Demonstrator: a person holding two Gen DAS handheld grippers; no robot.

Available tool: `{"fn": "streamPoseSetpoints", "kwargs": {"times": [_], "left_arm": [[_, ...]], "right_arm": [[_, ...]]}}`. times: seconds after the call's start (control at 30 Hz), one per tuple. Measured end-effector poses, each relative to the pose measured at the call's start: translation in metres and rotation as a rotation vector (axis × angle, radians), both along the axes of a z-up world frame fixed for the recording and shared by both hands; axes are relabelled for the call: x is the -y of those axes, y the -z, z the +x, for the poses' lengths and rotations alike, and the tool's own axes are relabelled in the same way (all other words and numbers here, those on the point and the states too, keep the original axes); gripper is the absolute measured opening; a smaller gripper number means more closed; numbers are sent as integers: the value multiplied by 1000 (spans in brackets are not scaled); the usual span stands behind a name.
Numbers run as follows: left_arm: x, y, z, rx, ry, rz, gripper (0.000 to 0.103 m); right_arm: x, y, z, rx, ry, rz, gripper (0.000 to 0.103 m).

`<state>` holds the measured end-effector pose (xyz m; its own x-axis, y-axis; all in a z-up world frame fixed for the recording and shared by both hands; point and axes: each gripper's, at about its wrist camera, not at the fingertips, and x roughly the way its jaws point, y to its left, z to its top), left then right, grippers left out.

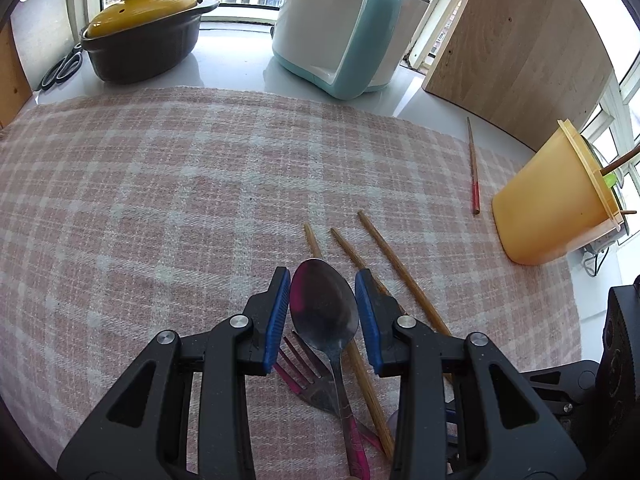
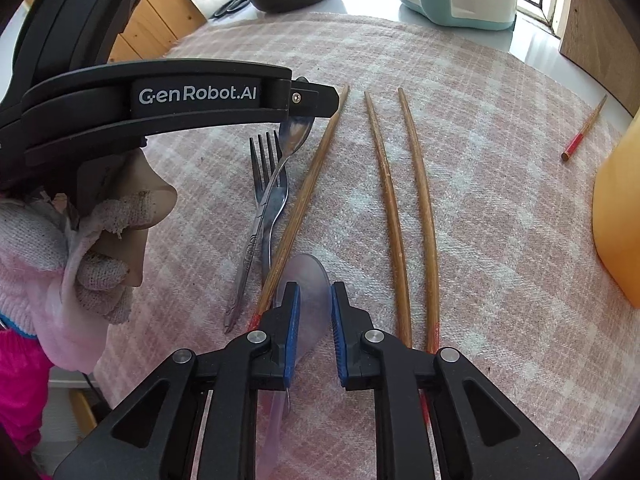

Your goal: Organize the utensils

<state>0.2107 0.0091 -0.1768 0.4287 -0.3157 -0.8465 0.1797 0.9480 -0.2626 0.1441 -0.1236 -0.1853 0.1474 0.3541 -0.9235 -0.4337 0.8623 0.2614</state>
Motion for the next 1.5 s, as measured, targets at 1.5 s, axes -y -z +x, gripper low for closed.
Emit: {"fn": "streamPoseSetpoints", "kwargs": {"times": [1.5], "left_arm": [[7, -85, -85, 223, -83, -20, 29]], "right_arm": [[85, -111, -39, 298, 27, 64, 2]]}}
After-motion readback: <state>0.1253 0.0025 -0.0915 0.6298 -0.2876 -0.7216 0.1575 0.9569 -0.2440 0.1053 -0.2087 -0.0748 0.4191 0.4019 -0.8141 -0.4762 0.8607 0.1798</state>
